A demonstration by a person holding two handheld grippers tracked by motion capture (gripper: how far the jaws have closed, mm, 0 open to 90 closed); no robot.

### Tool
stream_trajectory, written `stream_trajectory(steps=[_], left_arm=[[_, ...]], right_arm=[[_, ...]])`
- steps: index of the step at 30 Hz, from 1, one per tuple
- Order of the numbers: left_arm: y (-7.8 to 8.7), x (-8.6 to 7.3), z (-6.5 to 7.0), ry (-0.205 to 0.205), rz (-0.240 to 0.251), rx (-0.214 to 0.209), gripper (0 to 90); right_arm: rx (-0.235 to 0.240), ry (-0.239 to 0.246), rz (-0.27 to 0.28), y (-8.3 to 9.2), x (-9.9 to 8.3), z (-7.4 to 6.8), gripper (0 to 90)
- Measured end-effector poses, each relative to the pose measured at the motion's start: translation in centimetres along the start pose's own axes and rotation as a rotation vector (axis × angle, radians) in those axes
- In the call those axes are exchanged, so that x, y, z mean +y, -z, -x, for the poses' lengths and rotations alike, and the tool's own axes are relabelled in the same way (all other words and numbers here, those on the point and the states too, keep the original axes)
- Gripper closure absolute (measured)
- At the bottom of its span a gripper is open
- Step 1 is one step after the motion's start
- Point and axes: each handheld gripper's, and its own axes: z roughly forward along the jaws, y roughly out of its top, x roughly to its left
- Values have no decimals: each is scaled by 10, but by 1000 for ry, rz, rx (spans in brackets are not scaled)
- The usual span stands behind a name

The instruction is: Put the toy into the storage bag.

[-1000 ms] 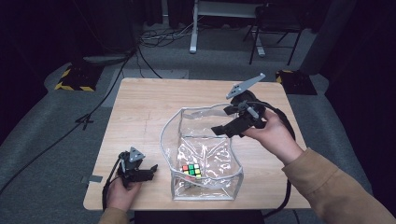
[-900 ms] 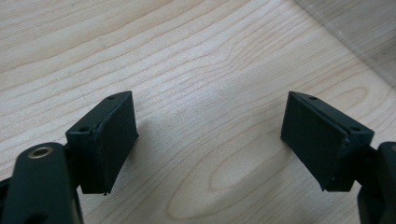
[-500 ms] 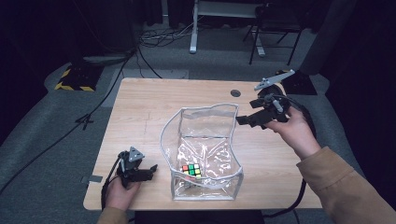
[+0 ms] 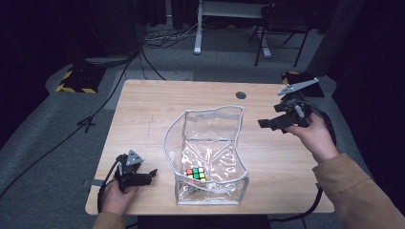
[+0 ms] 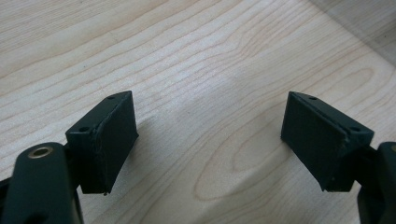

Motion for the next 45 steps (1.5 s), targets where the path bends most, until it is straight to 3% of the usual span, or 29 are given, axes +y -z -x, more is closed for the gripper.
stream_trajectory(steps=[5, 10, 12, 19, 22, 30, 37, 45], left_arm=[[0, 0, 0, 1, 1, 2, 185], [0, 0, 0, 1, -1, 2, 184], [0, 0, 0, 0, 0, 2, 183], [0, 0, 0, 2, 0, 2, 183], [0, 0, 0, 2, 0, 2, 183], [0, 0, 0, 2, 0, 2, 183], [0, 0, 0, 1, -1, 2, 182], [0, 0, 0, 10, -4, 10, 171]], right_arm=[[-36, -24, -5, 0, -16, 13, 70], [-37, -69, 10, -5, -35, 25, 6], [-33, -99, 9, -7, -43, 29, 0], [23, -164, 86, -18, -76, 41, 0], [22, -181, 99, -24, -88, 47, 0], [4, -196, 114, -39, -116, 58, 0], [-72, -185, 142, -50, -138, 56, 0], [-72, -205, 151, -67, -162, 54, 0]])
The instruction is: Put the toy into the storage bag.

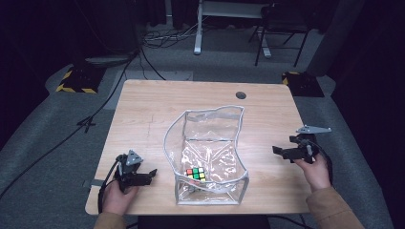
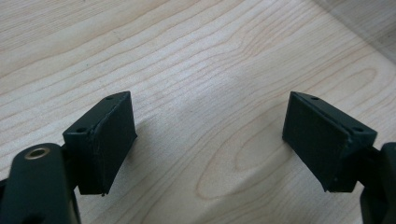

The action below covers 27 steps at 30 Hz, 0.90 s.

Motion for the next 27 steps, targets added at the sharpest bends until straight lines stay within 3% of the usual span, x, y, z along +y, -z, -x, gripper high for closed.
stream_trajectory(steps=[5, 11, 15, 22, 27], left_arm=[[0, 0, -1, 12, -6, 9, 143], [0, -2, -6, 46, -29, 38, 23], [3, -3, -8, 31, -58, 30, 0], [6, -2, -3, -1, -26, 16, 0], [7, -3, -3, 1, -9, 4, 0]], right_arm=[[-9, -13, -15, -7, -13, 0, 0], [-23, 11, -36, -14, -25, -5, 0], [-24, 28, -40, -15, -31, -9, 0], [-29, 40, -45, -18, -41, -13, 0], [-39, 15, -48, -20, -54, -13, 0]])
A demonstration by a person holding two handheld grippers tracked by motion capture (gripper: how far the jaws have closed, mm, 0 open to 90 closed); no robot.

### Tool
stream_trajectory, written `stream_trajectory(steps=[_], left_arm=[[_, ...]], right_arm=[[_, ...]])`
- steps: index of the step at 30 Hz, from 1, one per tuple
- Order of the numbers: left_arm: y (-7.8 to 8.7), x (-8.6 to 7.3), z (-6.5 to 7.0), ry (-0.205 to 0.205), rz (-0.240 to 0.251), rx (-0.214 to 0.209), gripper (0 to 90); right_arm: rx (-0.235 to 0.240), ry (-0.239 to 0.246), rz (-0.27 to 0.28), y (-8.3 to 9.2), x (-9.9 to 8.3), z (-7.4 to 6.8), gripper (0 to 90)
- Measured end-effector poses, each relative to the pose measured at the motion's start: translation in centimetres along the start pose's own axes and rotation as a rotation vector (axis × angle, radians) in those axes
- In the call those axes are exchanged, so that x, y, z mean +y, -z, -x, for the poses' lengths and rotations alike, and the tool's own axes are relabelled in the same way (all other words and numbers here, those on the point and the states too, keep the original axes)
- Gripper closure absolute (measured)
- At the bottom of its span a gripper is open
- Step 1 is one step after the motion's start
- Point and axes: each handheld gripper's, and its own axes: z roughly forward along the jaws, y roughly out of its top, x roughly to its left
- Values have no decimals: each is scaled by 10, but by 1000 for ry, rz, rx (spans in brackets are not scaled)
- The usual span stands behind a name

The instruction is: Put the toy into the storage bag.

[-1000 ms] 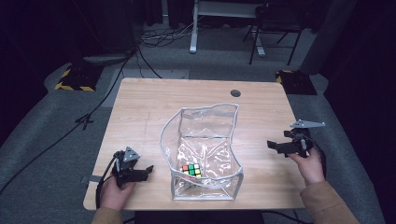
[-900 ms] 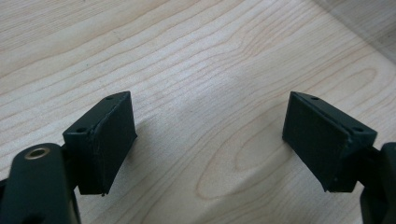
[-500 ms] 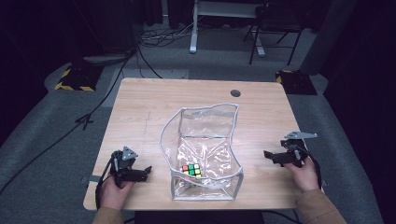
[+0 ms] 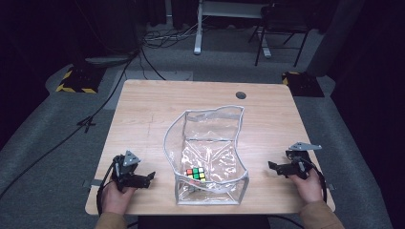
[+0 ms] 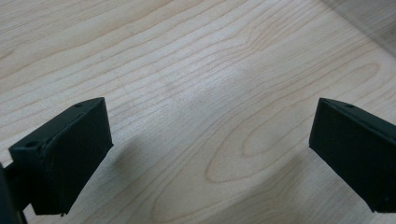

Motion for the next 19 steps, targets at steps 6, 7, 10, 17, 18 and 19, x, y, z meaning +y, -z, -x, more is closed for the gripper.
stream_trajectory(steps=[6, 7, 10, 17, 18, 19], left_arm=[[-4, 0, 2, -22, -36, 2, 0], [-6, -1, 3, -19, -29, 9, 0], [-6, 0, 1, -13, -39, -5, 0], [-6, -1, 1, -14, -37, -4, 0], [-6, -1, 1, -14, -38, -4, 0], [-5, -1, 1, -13, -41, -8, 0]], right_arm=[[-65, 58, -10, -2, -10, -2, 0], [-66, 57, -7, -3, -10, -2, 0], [-65, 57, -9, -2, -10, -2, 0], [-66, 56, -8, -2, -10, -2, 0], [-66, 56, -9, -2, -10, -2, 0], [-66, 57, -9, -2, -10, -2, 0]])
